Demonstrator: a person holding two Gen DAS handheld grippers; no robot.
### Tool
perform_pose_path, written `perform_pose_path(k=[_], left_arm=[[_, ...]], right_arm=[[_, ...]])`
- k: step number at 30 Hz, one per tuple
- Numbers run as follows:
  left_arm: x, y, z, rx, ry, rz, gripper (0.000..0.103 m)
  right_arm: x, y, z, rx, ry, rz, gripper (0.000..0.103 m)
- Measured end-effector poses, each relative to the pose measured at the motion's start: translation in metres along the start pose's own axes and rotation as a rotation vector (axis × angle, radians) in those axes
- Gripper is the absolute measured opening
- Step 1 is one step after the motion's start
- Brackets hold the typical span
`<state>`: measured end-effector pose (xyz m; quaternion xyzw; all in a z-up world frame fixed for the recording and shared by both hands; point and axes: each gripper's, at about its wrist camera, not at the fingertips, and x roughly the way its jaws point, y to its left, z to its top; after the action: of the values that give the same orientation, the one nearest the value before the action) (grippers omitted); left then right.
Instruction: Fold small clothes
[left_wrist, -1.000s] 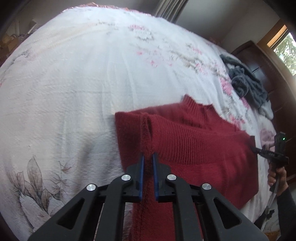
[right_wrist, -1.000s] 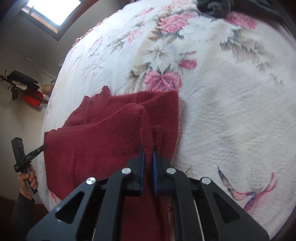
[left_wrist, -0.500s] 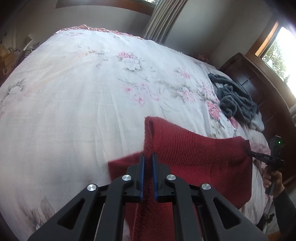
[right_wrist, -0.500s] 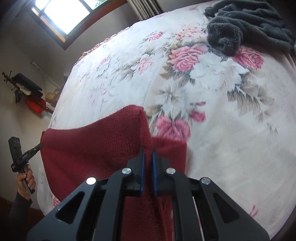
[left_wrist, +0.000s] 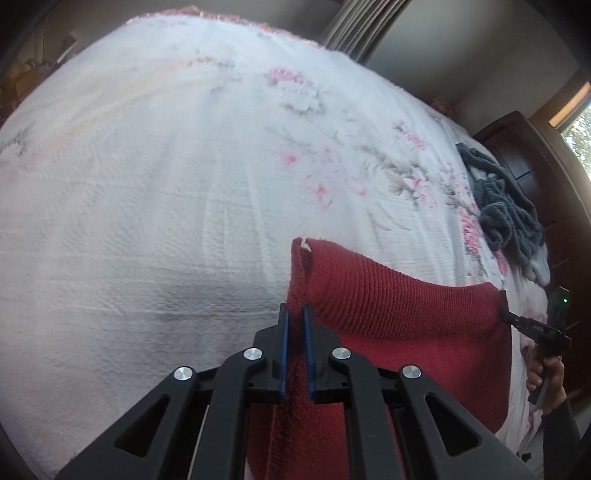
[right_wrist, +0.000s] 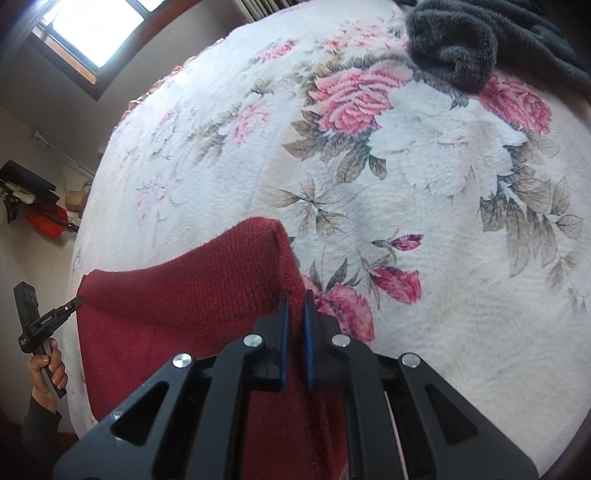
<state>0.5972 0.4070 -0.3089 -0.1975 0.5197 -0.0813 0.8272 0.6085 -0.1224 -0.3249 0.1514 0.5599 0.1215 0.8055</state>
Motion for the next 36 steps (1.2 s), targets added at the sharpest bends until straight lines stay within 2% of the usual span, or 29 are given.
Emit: perform_pose_path(k=[7,14,15,16,17,18,20,22,23,25,27,28,31,32,34,36], left_arm=[[0.036,0.028,-0.002,-0.077,0.057,-0.002,0.007],[0.056,0.04,-0.012,-0.099,0.105,0.013,0.008],[0.054,0.04,-0.011,-0.106,0.1,0.017,0.011],[0.046,0.04,-0.01,-0.116,0.073,0.054,0.017],[0.037,0.037,-0.009,-0.112,0.043,0.089,0.017],[0.02,0.027,-0.009,-0.081,-0.015,0.093,0.016],[0.005,0.011,-0.009,-0.051,-0.048,0.004,0.016],[0.008,-0.01,-0.011,0.009,-0.016,-0.076,0.016],[0.016,-0.015,-0.011,0.019,0.015,-0.084,0.017],[0.044,-0.01,-0.013,-0.001,0.095,-0.035,0.017],[0.063,0.008,-0.02,-0.056,0.146,0.028,0.015],[0.068,0.017,-0.023,-0.075,0.153,0.037,0.002],[0.053,0.024,-0.025,-0.111,0.124,0.015,0.002],[0.043,0.021,-0.025,-0.111,0.102,-0.018,0.003],[0.006,0.007,-0.04,-0.083,0.052,-0.183,0.005],[-0.013,-0.004,-0.064,-0.049,0.07,-0.342,0.006]], right_arm=[[0.027,-0.021,-0.002,0.04,0.033,-0.013,0.005],[0.045,-0.032,-0.008,0.066,0.046,-0.014,0.005],[0.047,-0.033,-0.008,0.068,0.051,-0.014,0.006],[0.048,-0.033,-0.009,0.067,0.054,-0.01,0.007],[0.042,-0.033,-0.009,0.076,0.043,-0.006,0.014],[0.033,-0.032,-0.009,0.086,0.015,-0.009,0.019],[0.007,-0.026,-0.013,0.092,-0.081,0.024,0.023],[-0.001,-0.02,-0.017,0.096,-0.084,0.113,0.023],[0.002,-0.017,-0.018,0.092,-0.068,0.13,0.023],[0.017,-0.018,-0.021,0.106,-0.006,0.161,0.023],[0.036,-0.027,-0.026,0.134,0.062,0.161,0.016],[0.042,-0.033,-0.028,0.137,0.073,0.14,0.003],[0.044,-0.056,-0.03,0.23,0.083,0.176,0.0],[0.032,-0.054,-0.032,0.236,0.055,0.186,0.008],[0.013,-0.044,-0.038,0.217,0.028,0.251,0.01],[-0.01,-0.026,-0.062,0.158,0.017,0.344,0.01]])
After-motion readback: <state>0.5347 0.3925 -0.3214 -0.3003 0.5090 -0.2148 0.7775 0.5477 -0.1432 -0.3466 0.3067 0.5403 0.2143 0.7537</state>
